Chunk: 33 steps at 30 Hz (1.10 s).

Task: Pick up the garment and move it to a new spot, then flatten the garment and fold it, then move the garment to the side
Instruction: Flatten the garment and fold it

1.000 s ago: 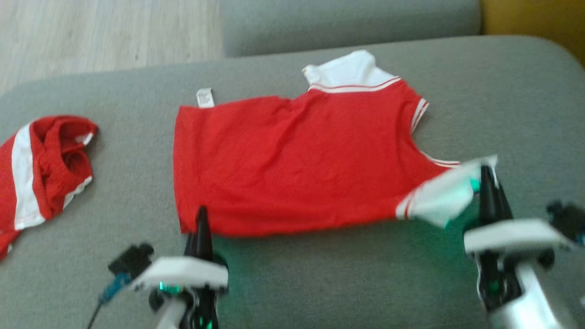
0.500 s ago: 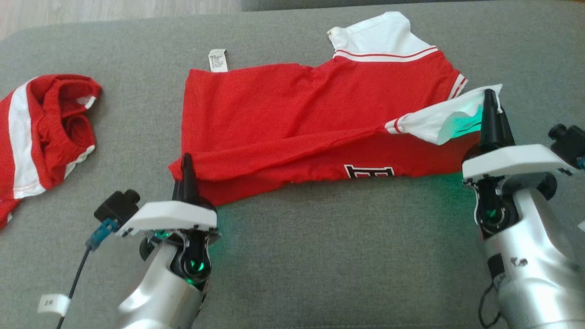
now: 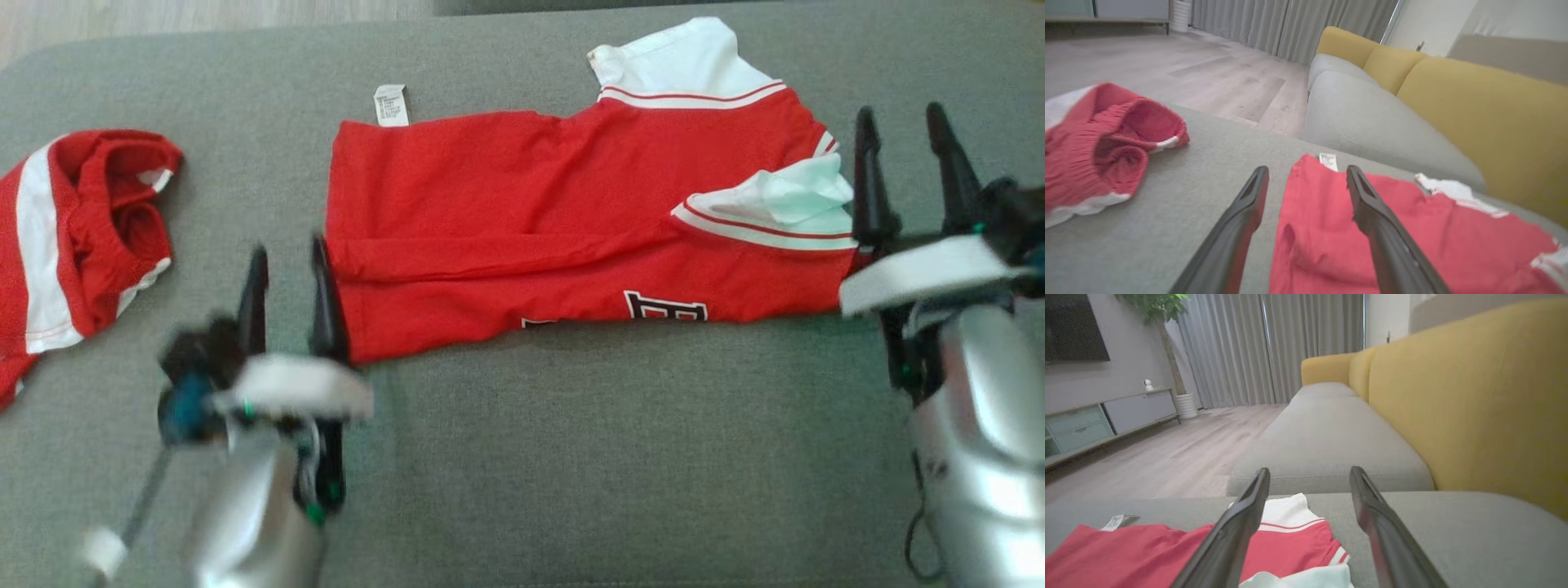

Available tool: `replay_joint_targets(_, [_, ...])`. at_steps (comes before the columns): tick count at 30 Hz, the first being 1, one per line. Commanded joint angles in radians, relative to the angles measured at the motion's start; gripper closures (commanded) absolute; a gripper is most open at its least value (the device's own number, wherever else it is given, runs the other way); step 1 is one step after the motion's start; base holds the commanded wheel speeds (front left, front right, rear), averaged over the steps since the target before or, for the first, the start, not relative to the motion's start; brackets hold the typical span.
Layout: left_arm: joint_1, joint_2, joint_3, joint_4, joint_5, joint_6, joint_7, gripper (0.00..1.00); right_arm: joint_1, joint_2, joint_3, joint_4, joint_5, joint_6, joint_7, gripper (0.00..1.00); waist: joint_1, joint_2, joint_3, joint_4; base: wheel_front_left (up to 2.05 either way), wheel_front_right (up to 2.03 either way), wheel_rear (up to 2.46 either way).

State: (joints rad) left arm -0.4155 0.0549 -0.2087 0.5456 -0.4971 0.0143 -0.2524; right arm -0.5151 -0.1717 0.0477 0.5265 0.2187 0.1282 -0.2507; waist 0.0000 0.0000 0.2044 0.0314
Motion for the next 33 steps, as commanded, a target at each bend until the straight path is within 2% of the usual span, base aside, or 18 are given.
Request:
replay_joint_targets(1, [0.063, 0.014, 0.044, -0.049, 0.077, 0.021, -0.009, 0.00, 0.063, 0.025, 0.003, -0.053, -0.059, 0.003, -0.011, 0.00, 0.0000, 0.0000, -0.017, -0.004, 0.00, 0.00, 0.00])
replay_joint_targets(6, [0.209, 0.004, 0.074, -0.121, 0.261, 0.060, -0.009, 0.00, 0.200, 0.078, -0.048, -0.097, -0.174, 0.003, -0.011, 0.00, 0.0000, 0.0000, -0.066, -0.005, 0.00, 0.00, 0.00])
replay_joint_targets(14, [0.343, -0.003, 0.085, -0.145, 0.351, 0.067, -0.009, 0.00, 0.324, 0.114, -0.087, -0.079, -0.214, 0.003, -0.011, 0.00, 0.0000, 0.0000, -0.133, -0.005, 0.00, 0.00, 0.00])
replay_joint_targets(25, [0.382, -0.004, 0.079, -0.161, 0.348, 0.081, -0.009, 0.00, 0.353, 0.121, -0.076, -0.068, -0.190, 0.003, -0.011, 0.00, 0.0000, 0.0000, -0.146, -0.020, 0.00, 0.00, 0.00])
replay_joint_targets(29, [0.353, -0.005, 0.071, -0.158, 0.298, 0.058, -0.009, 0.00, 0.340, 0.121, -0.064, -0.070, -0.180, 0.003, -0.011, 0.00, 0.0000, 0.0000, -0.124, -0.026, 0.00, 0.00, 0.00])
replay_joint_targets(33, [0.286, -0.005, 0.068, -0.123, 0.266, 0.014, -0.009, 0.00, 0.316, 0.121, -0.053, -0.076, -0.170, 0.003, -0.011, 0.00, 0.0000, 0.0000, -0.085, -0.034, 0.00, 0.00, 0.00])
